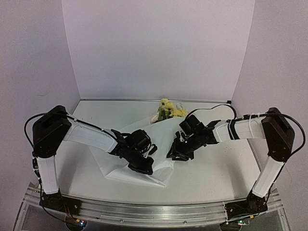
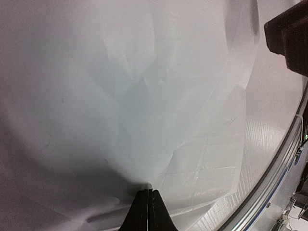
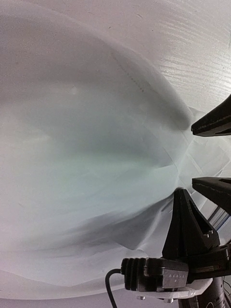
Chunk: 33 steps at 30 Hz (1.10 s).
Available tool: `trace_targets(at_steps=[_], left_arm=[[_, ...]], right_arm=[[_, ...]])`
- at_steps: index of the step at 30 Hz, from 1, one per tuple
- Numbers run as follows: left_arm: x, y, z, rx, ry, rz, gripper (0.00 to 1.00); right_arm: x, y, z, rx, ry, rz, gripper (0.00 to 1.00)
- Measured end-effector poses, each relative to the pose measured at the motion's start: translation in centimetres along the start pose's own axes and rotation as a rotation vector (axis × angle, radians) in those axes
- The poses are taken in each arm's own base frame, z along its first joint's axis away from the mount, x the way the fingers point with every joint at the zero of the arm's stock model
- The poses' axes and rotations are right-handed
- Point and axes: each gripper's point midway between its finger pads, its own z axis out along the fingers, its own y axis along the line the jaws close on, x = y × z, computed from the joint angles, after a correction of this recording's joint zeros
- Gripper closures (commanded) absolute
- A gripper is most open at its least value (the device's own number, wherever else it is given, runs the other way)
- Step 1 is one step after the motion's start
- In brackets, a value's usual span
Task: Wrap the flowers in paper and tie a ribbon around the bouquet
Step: Press the fold line of the 2/3-folded wrapping paper.
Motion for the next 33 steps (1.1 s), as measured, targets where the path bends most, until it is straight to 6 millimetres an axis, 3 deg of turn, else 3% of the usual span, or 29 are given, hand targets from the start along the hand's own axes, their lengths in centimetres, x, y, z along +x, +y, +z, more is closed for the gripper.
trace_targets(at_steps=[6,11,18,23,28,30,33], left_arm=[[0.0,0.0,0.0,0.000,0.000,0.000,0.98],[0.0,0.0,0.0,0.000,0.000,0.001,0.98],[0.0,0.0,0.0,-0.001,0.001,0.004,0.98],[0.0,0.0,0.0,-0.001,0.001,0.008,0.98],[0.0,0.0,0.0,-0.001,0.001,0.008,0.98],[0.0,0.0,0.0,-0.001,0.001,0.008,0.98],[0.0,0.0,0.0,-0.001,0.001,0.008,0.99]], right_arm=[[-1.8,-1.2,0.8,0.017,0.009,0.031,0.71],[-4.2,-4.1,1.7,0.053,0.016,0.092,0.71],[-4.3,-5.7,0.9,0.092,0.053,0.092,0.67],[-3.4,-4.1,-1.0,0.070,0.062,0.055,0.72],[-1.3,0.4,-3.8,-0.021,0.031,-0.037,0.78],[0.2,2.1,-3.5,-0.058,0.041,-0.063,0.79],[2.4,2.7,-1.8,-0.078,0.082,-0.065,0.81]])
